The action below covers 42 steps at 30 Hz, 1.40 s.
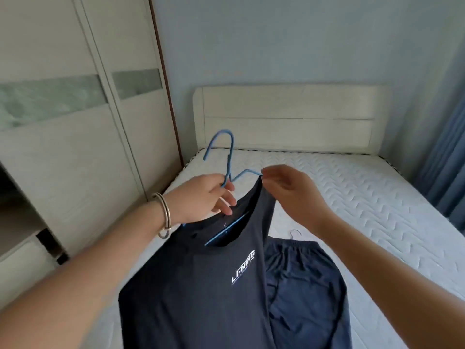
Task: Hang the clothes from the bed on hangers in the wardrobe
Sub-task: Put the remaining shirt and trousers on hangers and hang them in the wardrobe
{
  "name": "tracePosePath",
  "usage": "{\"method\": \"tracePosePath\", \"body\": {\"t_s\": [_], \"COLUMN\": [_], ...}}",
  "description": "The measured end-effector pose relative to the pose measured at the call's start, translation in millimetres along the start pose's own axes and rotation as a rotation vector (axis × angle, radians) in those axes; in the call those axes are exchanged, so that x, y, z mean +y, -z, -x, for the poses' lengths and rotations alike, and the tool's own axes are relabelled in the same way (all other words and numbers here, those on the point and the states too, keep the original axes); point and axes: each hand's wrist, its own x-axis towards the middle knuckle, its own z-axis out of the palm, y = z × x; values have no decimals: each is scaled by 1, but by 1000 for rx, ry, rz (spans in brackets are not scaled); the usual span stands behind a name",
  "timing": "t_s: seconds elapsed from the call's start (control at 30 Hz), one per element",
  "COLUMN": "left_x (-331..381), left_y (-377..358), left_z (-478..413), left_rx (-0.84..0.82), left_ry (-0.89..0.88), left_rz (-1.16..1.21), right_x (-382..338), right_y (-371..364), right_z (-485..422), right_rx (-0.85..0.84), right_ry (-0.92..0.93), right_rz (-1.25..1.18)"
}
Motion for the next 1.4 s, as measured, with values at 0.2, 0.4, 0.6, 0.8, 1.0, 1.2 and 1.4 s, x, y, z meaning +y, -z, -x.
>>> {"method": "tracePosePath", "body": {"t_s": [0.2,0.4,0.6,0.8,1.0,1.2,1.4], "left_x": [82,107,71,70,67,53,10], "left_y": [79,112,122,115,114,120,159], "left_z": [77,123,149,159,188,243,320], "left_rx": [261,652,700,768,800,890,1054], "left_ry": [-293,-359,-274,-276,-220,-133,-96], "left_rz": [-224,-463,-565,-471,-449,-483,-532], "right_x": [-129,-188,-201,-205,-211,-237,-286], "right_y": [27,55,79,76,60,-4,-78], "right_z": [3,18,36,49,53,65,92], "right_rx": [-63,53,68,-45,-131,-292,-451], "right_ry": [398,497,437,407,414,499,601], "right_rz": [169,220,121,138,93,29,43]}}
